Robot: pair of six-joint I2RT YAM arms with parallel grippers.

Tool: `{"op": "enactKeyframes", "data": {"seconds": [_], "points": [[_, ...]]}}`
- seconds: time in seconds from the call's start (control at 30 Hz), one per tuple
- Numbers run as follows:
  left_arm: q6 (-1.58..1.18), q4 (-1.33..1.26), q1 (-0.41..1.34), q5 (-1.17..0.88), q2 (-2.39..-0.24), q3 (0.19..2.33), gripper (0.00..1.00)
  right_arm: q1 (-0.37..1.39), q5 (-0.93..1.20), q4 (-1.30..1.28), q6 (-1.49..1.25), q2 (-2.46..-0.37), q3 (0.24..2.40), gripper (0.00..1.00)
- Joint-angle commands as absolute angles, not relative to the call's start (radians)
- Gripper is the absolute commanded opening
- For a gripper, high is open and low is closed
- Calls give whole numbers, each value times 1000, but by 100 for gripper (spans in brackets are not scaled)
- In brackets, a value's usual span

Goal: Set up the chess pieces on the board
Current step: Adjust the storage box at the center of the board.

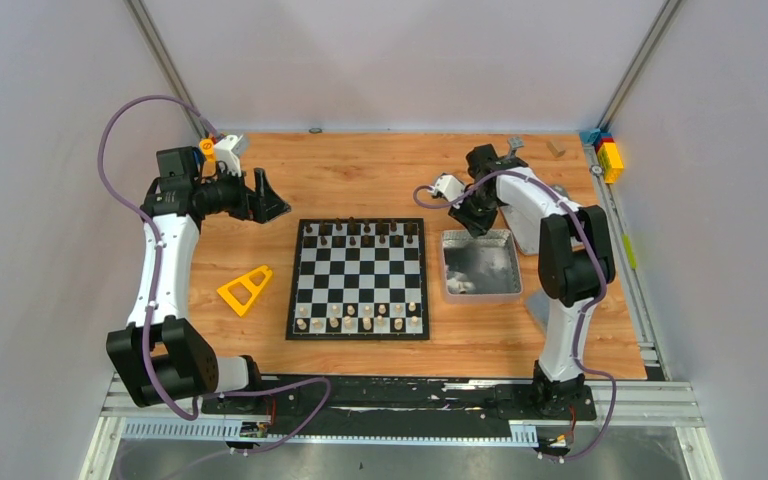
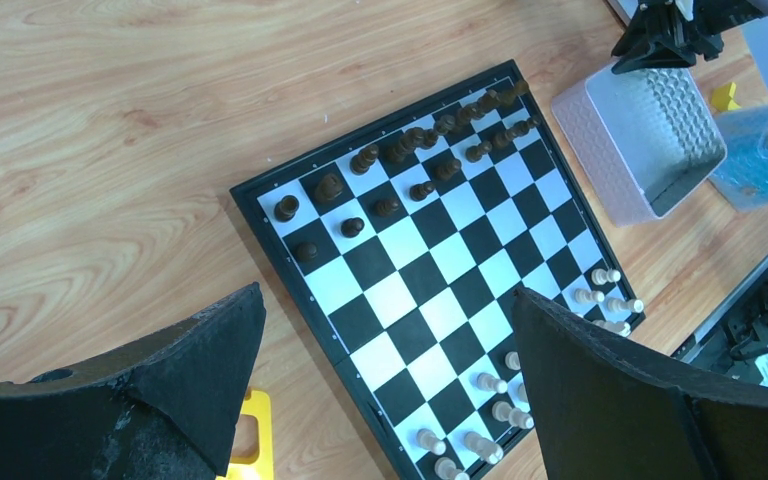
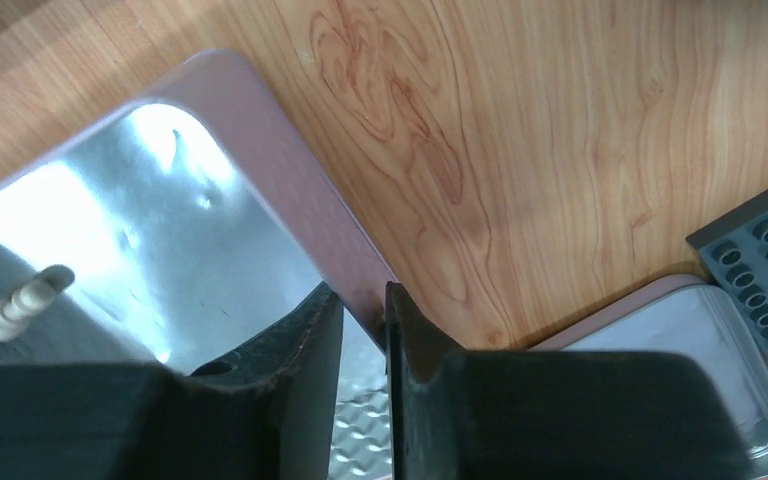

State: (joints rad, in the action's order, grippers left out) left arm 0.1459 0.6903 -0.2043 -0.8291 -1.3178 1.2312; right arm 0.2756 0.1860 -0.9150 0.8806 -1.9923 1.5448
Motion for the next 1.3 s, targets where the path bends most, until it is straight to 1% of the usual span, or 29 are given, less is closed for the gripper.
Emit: {"op": "enactKeyframes", "data": {"seconds": [0.0, 0.13, 0.27, 0.43, 0.57, 0.77, 1.03, 1.17, 1.27], "points": [[163, 670, -202, -851, -1306, 1256, 100, 246, 170, -911, 860, -1954, 1523, 18], [161, 672, -203, -858, -1304, 1254, 100, 223, 169, -917, 830, -1925, 1489, 10], [159, 672, -203, -862, -1296, 1253, 100, 210, 137, -924, 789, -1892, 1439, 6], [154, 669, -202, -867, -1281, 1248, 100, 184, 86, -927, 722, -1837, 1360, 4], [149, 669, -202, -871, -1279, 1246, 100, 160, 66, -948, 608, -1792, 1326, 0], [144, 667, -202, -874, -1278, 1243, 100, 98, 92, -978, 432, -1759, 1312, 0], [139, 666, -202, -883, -1280, 1241, 100, 56, 70, -976, 295, -1731, 1281, 0], [143, 665, -202, -885, -1281, 1235, 100, 52, 39, -969, 228, -1727, 1263, 4], [146, 661, -202, -885, -1282, 1229, 100, 52, 39, -943, 212, -1724, 1237, 10]]}}
